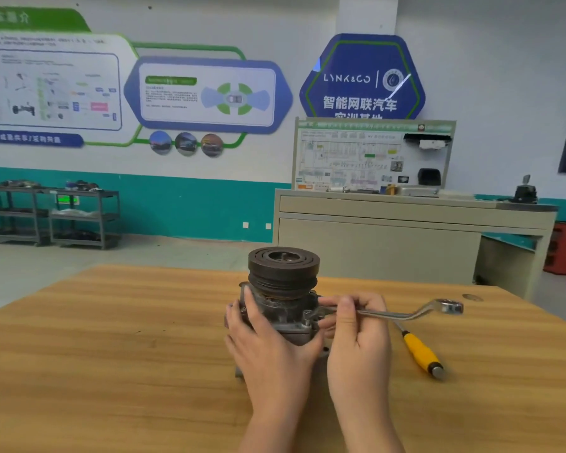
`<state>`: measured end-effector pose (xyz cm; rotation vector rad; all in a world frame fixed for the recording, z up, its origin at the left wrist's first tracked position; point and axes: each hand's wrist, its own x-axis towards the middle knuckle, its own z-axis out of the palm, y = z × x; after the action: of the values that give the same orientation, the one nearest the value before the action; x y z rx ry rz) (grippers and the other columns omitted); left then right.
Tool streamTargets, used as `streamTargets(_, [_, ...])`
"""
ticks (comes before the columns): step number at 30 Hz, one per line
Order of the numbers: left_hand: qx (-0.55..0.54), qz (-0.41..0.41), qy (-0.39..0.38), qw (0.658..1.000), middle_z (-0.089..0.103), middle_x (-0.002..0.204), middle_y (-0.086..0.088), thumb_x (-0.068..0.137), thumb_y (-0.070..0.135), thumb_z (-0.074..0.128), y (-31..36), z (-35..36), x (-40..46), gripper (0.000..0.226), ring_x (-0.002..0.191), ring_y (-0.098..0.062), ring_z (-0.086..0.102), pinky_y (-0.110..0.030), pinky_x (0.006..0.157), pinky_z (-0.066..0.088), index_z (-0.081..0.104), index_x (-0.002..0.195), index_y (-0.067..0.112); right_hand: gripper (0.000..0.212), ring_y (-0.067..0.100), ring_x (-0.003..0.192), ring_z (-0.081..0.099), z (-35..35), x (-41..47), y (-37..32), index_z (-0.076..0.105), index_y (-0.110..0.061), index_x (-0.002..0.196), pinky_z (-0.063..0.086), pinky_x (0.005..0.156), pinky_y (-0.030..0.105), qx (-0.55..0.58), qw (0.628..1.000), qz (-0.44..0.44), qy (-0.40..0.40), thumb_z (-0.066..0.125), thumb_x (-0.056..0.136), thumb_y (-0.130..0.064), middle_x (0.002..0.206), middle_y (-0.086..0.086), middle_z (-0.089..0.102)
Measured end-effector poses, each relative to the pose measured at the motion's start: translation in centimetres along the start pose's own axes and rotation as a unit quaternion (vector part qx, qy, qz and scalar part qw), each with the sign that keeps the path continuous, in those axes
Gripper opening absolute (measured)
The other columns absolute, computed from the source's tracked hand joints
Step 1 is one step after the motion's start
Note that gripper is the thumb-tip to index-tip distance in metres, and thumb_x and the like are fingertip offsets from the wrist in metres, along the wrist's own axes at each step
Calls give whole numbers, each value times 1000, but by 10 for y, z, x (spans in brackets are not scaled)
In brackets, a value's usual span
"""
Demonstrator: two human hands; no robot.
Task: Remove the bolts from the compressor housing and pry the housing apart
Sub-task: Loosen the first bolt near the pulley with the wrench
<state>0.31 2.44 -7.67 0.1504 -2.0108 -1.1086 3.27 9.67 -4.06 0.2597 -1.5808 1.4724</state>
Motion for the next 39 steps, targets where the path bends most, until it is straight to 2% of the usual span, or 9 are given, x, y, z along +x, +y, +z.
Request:
streamTargets(4, [-60,4,-74,995,19,161,-8,45,80,75,-18,-13,17,132,150,-29,17,-60,118,21,-4,146,48,17,11,57,64,-5,1,-6,53,-28,87,52,52,21,23,996,81,-25,42,99,-24,85,-16,70])
streamTargets(9, [-88,60,-161,981,38,149,3,47,66,83,-35,-31,45,133,140,-16,33,-49,115,35,11,155,34,21,4,53,55,1,-10,-11,59,-23,93,41,51,9,13,991,126,-33,40,101,-24,84,-12,68])
streamTargets(12, [-99,70,-146,982,42,140,7,50,64,81,-39,-31,45,124,134,-14,35,-42,113,36,21,153,30,21,8,69,57,6,-6,-14,56,-25,87,44,63,15,9,990,139,-23,40,101,-24,91,-6,68])
streamTargets(16, [-115,69,-122,983,42,138,11,50,66,78,-40,-30,41,120,132,-11,34,-38,112,35,23,152,35,22,-8,78,58,6,1,-15,57,-22,88,38,60,2,-2,989,150,-17,40,101,-25,89,-10,67])
streamTargets(21, [-110,63,-103,987,44,139,2,48,67,76,-30,-35,26,123,131,-14,31,-32,107,32,21,153,33,17,14,72,57,-6,-5,-23,52,-25,90,51,69,31,-8,989,145,-21,39,101,-25,91,-8,70])
streamTargets(25, [-88,65,-72,991,39,143,-3,52,54,87,-15,-45,-2,130,134,-18,26,-33,106,28,4,152,44,9,6,54,61,-21,-17,-35,45,-30,94,47,50,16,15,994,109,13,42,98,-23,85,-12,73])
streamTargets(28, [-76,41,-53,995,31,143,-6,51,60,83,7,-53,-29,134,133,-20,22,-44,107,33,-17,140,62,9,7,57,65,-24,-34,-47,49,-45,98,51,53,17,30,997,27,68,50,92,-38,83,-12,73])
streamTargets(34, [-86,-6,-53,995,30,146,-23,68,69,59,26,-58,-52,104,138,-38,24,-56,110,30,-5,143,36,15,-1,59,64,-15,-63,-53,61,-52,93,48,55,11,-35,994,-86,58,51,86,-60,69,-11,67])
streamTargets(39, [-83,-7,-81,993,29,152,-11,48,84,40,0,-71,-30,129,143,-26,19,-42,115,18,15,156,19,12,7,34,43,-10,-66,-52,52,-34,89,37,39,15,111,975,-6,190,41,94,-33,58,-5,61])
